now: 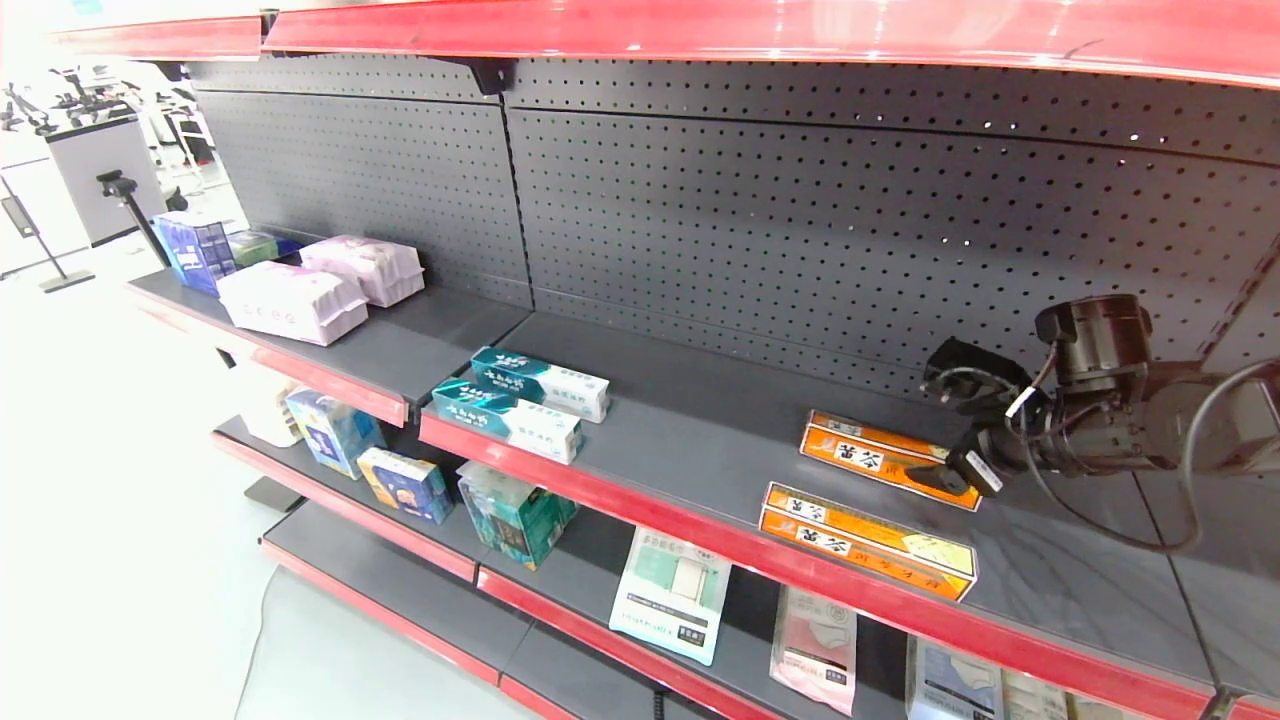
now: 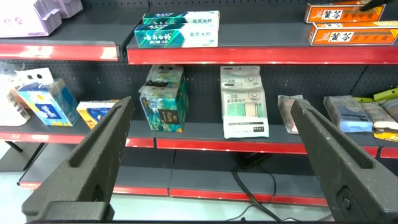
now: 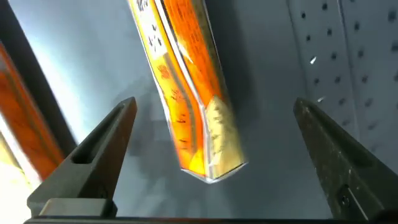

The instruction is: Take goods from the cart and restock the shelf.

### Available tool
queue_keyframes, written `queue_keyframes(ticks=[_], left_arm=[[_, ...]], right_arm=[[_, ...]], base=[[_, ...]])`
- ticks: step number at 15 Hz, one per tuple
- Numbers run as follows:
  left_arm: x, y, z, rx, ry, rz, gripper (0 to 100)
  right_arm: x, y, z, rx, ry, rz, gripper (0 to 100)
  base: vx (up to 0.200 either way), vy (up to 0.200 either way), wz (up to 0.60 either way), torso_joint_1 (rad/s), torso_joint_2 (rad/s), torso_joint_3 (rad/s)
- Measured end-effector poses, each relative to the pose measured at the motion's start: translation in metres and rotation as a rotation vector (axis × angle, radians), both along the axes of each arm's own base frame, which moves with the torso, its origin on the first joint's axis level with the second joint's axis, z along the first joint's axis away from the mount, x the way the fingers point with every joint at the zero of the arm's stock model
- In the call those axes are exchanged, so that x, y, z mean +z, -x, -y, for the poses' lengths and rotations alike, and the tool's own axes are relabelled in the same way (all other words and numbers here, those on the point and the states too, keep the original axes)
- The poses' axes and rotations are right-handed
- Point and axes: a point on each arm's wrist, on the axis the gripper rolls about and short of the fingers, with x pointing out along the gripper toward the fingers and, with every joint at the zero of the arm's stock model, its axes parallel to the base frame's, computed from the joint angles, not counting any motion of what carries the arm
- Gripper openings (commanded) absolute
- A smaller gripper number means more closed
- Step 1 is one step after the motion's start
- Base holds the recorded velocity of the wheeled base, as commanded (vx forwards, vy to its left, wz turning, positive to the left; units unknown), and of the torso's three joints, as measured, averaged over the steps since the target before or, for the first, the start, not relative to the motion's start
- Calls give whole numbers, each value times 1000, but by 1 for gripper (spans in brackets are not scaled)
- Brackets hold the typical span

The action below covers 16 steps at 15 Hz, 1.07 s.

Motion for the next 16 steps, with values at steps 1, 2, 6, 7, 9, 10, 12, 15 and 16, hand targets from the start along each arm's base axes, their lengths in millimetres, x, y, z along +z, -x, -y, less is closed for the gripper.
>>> queue_keyframes(ticks=[1, 2, 6, 7, 9, 10, 12, 15, 16], left_arm=[[0, 0, 0, 0, 1, 0, 100], [0, 0, 0, 0, 1, 0, 100], [0, 0, 0, 0, 3, -3, 100], [0, 0, 0, 1, 10, -6, 100], [0, 0, 0, 1, 13, -7, 100], [0, 0, 0, 1, 13, -7, 100], [0, 0, 0, 0, 14, -8, 100], [0, 0, 0, 1, 14, -10, 100], [0, 0, 0, 0, 13, -11, 100]], right_arm=[[6, 4, -5, -86, -109, -9, 100], [12, 9, -12, -137, -177, -6, 100], [21, 16, -18, -294, -191, 77, 100], [18, 17, -18, -335, -176, 81, 100], [10, 17, -17, -411, -143, 80, 100], [6, 17, -17, -419, -138, 72, 100], [3, 14, -17, -428, -135, 69, 100], [1, 4, -12, -463, -138, 115, 100], [-2, 2, -10, -475, -134, 109, 100]], base=[[0, 0, 0, 0, 0, 0], [0, 0, 0, 0, 0, 0], [0, 0, 0, 0, 0, 0], [0, 0, 0, 0, 0, 0], [0, 0, 0, 0, 0, 0], [0, 0, 0, 0, 0, 0], [0, 0, 0, 0, 0, 0], [0, 0, 0, 0, 0, 0], [0, 0, 0, 0, 0, 0]])
